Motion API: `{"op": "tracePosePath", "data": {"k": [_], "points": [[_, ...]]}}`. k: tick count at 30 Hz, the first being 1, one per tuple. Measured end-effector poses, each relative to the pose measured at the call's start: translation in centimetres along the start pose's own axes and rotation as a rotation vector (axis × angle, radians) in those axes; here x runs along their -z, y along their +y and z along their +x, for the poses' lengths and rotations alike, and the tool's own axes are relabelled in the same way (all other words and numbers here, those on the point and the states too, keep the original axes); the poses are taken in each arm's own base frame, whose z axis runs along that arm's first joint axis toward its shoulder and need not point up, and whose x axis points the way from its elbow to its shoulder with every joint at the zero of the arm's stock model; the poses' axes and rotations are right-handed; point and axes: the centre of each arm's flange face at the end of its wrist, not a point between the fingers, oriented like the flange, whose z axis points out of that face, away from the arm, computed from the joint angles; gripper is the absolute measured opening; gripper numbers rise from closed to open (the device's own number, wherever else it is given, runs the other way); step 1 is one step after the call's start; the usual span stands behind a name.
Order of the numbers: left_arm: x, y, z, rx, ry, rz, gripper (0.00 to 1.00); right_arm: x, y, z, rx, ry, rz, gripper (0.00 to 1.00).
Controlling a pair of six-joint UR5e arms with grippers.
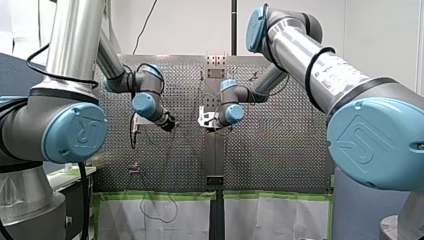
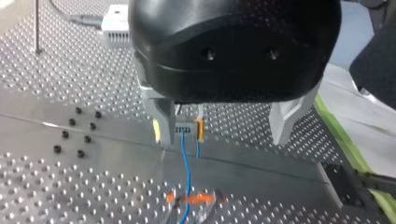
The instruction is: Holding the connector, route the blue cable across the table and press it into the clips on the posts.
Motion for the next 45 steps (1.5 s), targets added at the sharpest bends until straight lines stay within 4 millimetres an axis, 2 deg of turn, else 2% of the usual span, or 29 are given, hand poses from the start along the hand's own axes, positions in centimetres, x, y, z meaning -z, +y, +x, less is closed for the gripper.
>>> {"op": "tracePosePath", "data": {"k": [12,20,27,34,45], "points": [[-3.1,-4.3,-0.1,0.061,-0.088,0.015,1.00,0.2,0.0,0.6,0.011,0.004,0.006,0.00],[-3.8,-7.2,1.9,0.069,-0.065,0.025,1.00,0.2,0.1,0.7,0.011,0.005,0.004,0.00],[-5.1,-7.0,1.4,0.088,-0.073,0.000,1.00,0.2,0.1,0.7,0.011,0.004,0.005,0.00],[-6.8,-5.3,-0.2,0.105,-0.102,-0.063,1.00,0.2,0.2,0.6,0.010,0.001,0.003,0.00],[-7.5,-5.1,-0.9,0.108,-0.104,-0.016,1.00,0.2,0.5,0.6,0.010,0.002,0.000,0.00]]}}
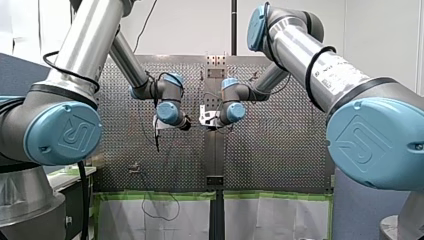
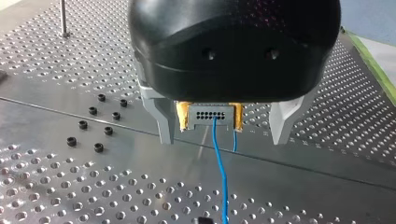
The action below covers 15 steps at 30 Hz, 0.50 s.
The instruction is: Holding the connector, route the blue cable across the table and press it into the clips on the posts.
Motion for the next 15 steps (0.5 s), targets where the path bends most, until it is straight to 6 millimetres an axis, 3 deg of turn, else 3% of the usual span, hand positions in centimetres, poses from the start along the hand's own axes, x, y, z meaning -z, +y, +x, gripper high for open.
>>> {"op": "tracePosePath", "data": {"k": [15], "points": [[-4.4,0.5,1.0,0.030,0.018,-0.048,1.00,0.0,0.1,0.0,0.000,-0.001,0.003,0.00]]}}
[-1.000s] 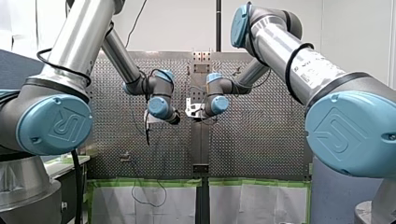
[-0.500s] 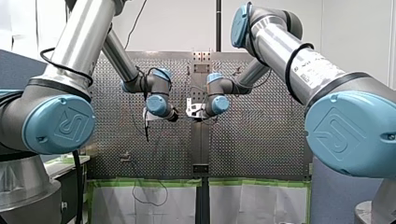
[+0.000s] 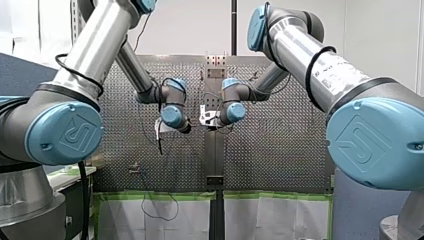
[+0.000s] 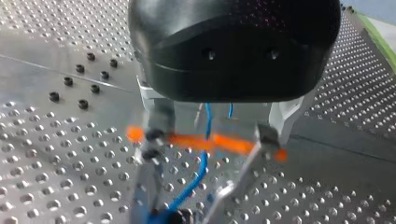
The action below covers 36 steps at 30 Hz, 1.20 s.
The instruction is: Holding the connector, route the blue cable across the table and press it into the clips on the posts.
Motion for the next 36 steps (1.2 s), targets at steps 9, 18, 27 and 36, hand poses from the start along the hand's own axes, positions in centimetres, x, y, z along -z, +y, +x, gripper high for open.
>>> {"op": "tracePosePath", "data": {"k": [9,18,27,36], "points": [[-1.9,-0.6,-1.4,0.009,-0.035,0.003,1.00,0.0,0.1,0.0,-0.001,0.001,-0.001,0.00],[-3.2,-0.5,-0.4,0.006,-0.025,-0.002,1.00,0.0,0.1,0.0,-0.003,0.001,-0.001,0.00],[-3.9,-0.2,1.4,-0.002,0.002,-0.011,1.00,0.0,0.1,0.0,-0.004,0.001,-0.001,0.00],[-3.8,0.0,1.4,-0.055,-0.004,-0.046,0.77,0.0,0.1,0.0,-0.002,0.000,0.000,0.00]]}}
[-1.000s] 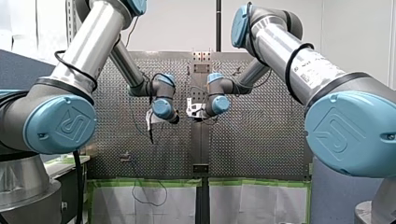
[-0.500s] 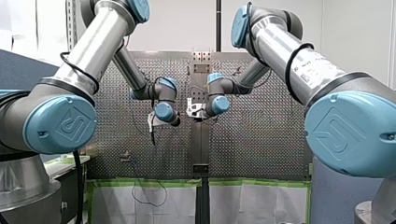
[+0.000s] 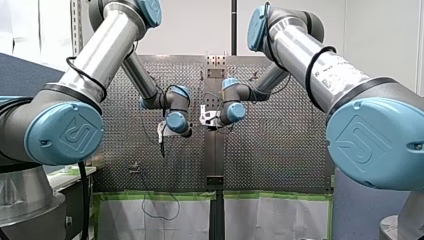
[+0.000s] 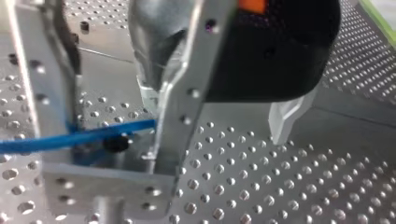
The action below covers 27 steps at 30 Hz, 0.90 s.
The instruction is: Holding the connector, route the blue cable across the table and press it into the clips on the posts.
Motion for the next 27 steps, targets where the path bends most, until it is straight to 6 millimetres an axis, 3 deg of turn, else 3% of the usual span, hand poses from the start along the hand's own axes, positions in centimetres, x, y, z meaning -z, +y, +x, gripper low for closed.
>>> {"op": "tracePosePath", "data": {"k": [1,2,3,5,6,7,8,20,27], "points": [[0.0,0.1,0.0,-0.011,-0.001,-0.009,0.57,0.0,0.0,0.0,0.000,0.000,0.000,0.00],[0.0,0.1,0.0,-0.018,-0.002,-0.015,0.44,0.0,0.0,0.0,0.001,0.000,0.000,0.00],[0.1,0.1,0.0,-0.024,-0.003,-0.020,0.44,0.0,0.0,0.0,0.001,0.000,0.001,0.00],[0.1,0.1,0.0,-0.031,-0.003,-0.026,0.14,0.0,0.0,0.0,0.002,0.000,0.001,0.00],[0.1,0.1,0.0,-0.033,-0.004,-0.027,0.14,0.0,0.0,0.0,0.002,0.000,0.001,0.00],[0.1,0.1,0.0,-0.035,-0.004,-0.027,0.04,0.0,0.0,0.0,0.002,0.000,0.001,0.00],[0.1,0.1,0.0,-0.035,-0.004,-0.027,0.00,0.0,0.0,0.0,0.002,0.000,0.001,0.00],[0.3,-0.3,0.0,-0.039,-0.004,-0.023,0.00,0.2,-0.1,0.3,0.017,-0.001,-0.001,0.00],[0.4,-0.5,-0.1,-0.031,-0.007,-0.021,0.00,1.3,-0.2,2.9,0.026,0.011,-0.012,0.00]]}}
